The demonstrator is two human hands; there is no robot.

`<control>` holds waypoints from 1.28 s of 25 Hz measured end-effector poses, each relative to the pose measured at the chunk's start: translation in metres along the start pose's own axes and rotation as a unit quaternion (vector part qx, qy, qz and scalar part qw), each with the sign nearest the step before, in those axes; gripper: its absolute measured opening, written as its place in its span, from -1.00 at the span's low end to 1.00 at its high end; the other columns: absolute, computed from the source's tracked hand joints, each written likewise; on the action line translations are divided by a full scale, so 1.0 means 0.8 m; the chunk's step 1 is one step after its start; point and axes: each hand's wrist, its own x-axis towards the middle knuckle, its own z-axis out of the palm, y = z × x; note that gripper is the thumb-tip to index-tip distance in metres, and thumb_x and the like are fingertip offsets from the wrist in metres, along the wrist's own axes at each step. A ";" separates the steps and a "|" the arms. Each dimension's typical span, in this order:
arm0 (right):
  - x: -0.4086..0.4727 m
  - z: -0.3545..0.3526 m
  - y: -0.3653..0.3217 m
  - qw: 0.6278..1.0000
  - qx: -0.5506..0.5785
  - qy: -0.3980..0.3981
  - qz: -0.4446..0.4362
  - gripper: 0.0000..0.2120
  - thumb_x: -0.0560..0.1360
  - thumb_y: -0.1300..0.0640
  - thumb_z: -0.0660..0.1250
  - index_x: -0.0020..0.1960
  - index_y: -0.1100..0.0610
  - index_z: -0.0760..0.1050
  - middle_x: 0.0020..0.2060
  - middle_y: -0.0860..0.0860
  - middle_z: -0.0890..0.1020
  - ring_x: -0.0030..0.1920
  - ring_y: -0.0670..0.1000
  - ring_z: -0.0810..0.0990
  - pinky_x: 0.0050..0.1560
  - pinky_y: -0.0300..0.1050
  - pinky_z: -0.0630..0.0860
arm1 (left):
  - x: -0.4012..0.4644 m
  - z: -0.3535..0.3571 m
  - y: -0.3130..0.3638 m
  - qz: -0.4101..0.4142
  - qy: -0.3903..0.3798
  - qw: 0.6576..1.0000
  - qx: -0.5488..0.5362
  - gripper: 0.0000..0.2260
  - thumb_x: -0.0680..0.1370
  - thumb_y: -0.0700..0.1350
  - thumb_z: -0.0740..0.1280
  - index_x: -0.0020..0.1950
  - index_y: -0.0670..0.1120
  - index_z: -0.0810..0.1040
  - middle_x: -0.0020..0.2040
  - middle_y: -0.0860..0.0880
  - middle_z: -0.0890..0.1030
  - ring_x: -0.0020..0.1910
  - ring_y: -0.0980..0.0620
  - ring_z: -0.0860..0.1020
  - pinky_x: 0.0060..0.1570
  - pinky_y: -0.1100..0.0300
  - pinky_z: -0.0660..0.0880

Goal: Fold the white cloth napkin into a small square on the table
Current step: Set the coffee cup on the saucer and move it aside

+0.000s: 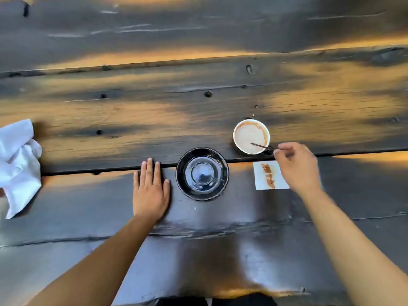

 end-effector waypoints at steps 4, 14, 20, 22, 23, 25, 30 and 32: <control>0.021 0.005 -0.007 0.996 -0.083 -0.016 -0.016 -0.87 0.53 -0.01 0.32 -0.05 -0.01 0.63 -0.19 -0.14 0.60 -0.09 -0.05 0.56 -0.03 -0.14 0.41 | -0.001 0.020 0.001 -0.028 0.050 0.998 -0.012 -0.42 0.63 0.07 0.03 0.59 -0.18 0.24 0.62 -0.18 0.19 0.63 -0.14 0.10 0.58 -0.16 0.01; 0.001 -0.011 -0.025 0.974 -0.220 -0.059 -0.014 -0.89 0.47 0.06 0.34 -0.22 -0.06 0.60 -0.25 -0.13 0.64 -0.18 0.00 0.57 -0.18 -0.06 0.52 | 0.002 0.021 -0.001 -0.037 0.038 0.999 -0.012 -0.39 0.60 0.09 0.05 0.60 -0.16 0.21 0.64 -0.16 0.14 0.64 -0.11 0.03 0.58 -0.18 0.00; -0.007 -0.019 -0.019 0.966 -0.238 -0.095 0.031 -0.87 0.47 0.00 0.32 -0.25 -0.10 0.55 -0.31 -0.17 0.61 -0.26 -0.15 0.50 -0.31 -0.12 0.44 | 0.004 0.027 -0.003 -0.040 0.038 0.998 -0.004 -0.39 0.59 0.10 0.05 0.61 -0.13 0.20 0.64 -0.14 0.14 0.64 -0.11 0.03 0.58 -0.19 0.01; -0.010 -0.019 -0.021 0.967 -0.237 -0.088 0.024 -0.87 0.47 0.00 0.31 -0.24 -0.08 0.57 -0.33 -0.17 0.61 -0.26 -0.14 0.48 -0.30 -0.11 0.42 | 0.004 0.029 -0.004 -0.039 0.043 0.998 -0.008 -0.39 0.59 0.10 0.05 0.61 -0.12 0.19 0.64 -0.13 0.14 0.64 -0.09 0.02 0.58 -0.18 -0.01; -0.014 -0.020 -0.022 0.970 -0.230 -0.082 0.025 -0.87 0.47 0.00 0.31 -0.23 -0.08 0.58 -0.34 -0.17 0.60 -0.26 -0.13 0.49 -0.29 -0.11 0.43 | 0.004 0.029 -0.005 -0.038 0.044 0.998 -0.011 -0.39 0.59 0.10 0.05 0.61 -0.12 0.19 0.64 -0.12 0.13 0.64 -0.09 0.02 0.58 -0.17 -0.02; -0.024 -0.023 -0.018 0.981 -0.187 -0.049 0.034 -0.88 0.47 0.00 0.32 -0.22 -0.09 0.60 -0.37 -0.15 0.60 -0.26 -0.11 0.52 -0.27 -0.11 0.44 | 0.003 0.031 -0.006 -0.038 0.051 0.998 -0.014 -0.39 0.59 0.10 0.05 0.60 -0.11 0.18 0.64 -0.11 0.13 0.64 -0.08 0.01 0.59 -0.16 -0.04; -0.090 -0.019 0.035 0.991 -0.051 0.015 0.119 -0.88 0.47 0.00 0.38 -0.22 -0.08 0.65 -0.40 -0.14 0.64 -0.28 -0.12 0.59 -0.24 -0.16 0.49 | 0.005 0.033 -0.008 -0.037 0.057 0.998 -0.018 -0.39 0.58 0.10 0.05 0.60 -0.10 0.18 0.64 -0.12 0.13 0.64 -0.08 0.02 0.59 -0.13 -0.06; -0.115 -0.009 0.062 0.986 -0.021 0.000 0.166 -0.85 0.47 0.00 0.43 -0.28 -0.10 0.64 -0.40 -0.19 0.64 -0.30 -0.16 0.59 -0.24 -0.21 0.46 | 0.005 0.034 -0.007 -0.037 0.060 0.997 -0.021 -0.39 0.58 0.10 0.05 0.60 -0.10 0.18 0.64 -0.12 0.14 0.64 -0.08 0.02 0.59 -0.11 -0.08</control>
